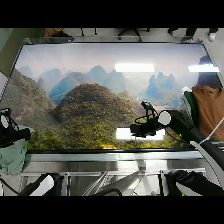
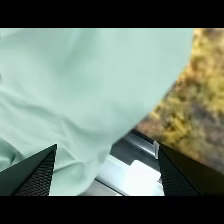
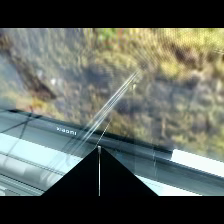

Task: Fold the shirts.

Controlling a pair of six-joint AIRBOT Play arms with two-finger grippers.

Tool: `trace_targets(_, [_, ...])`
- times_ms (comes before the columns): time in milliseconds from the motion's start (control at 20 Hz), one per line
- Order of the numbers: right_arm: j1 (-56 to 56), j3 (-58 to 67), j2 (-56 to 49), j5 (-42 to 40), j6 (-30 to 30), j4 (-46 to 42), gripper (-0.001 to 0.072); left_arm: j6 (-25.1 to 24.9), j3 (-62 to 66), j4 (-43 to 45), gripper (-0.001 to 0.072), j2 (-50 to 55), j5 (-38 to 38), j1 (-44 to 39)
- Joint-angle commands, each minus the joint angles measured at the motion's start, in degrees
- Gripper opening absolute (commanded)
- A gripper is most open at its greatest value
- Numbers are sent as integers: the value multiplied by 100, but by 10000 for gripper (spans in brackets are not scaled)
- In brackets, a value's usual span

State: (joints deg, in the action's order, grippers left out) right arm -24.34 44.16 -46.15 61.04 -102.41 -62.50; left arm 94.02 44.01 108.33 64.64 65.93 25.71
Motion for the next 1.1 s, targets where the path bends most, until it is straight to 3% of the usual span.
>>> trace_targets(0, [-4,-2,7,2,0,0,18,-9,61,339,673,824,-256,160])
trace_targets(150, [-4,-2,7,2,0,0,18,-4,348,431,670,1349,-140,164])
trace_targets(200, [-4,-2,7,2,0,2,18,0,505,407,591,1478,-68,157])
trace_targets(250, [-4,-2,7,2,0,2,18,0,682,398,343,1569,66,157])
trace_targets(300, [-4,-2,7,2,-2,0,18,-17,890,402,11,1628,291,157])
trace_targets(500, [-4,-2,7,2,0,2,18,-485,1952,-560,13,1366,1115,-118])
trace_targets(700, [-4,-2,7,2,0,2,18,-612,3042,-2006,14,483,1766,-1246])
trace_targets(850, [-4,-2,7,2,0,2,18,-610,3469,-2929,14,-118,1617,-2555])
trace_targets(1050, [-4,-2,7,2,0,0,18,-442,3482,-2988,14,-184,970,-4297])
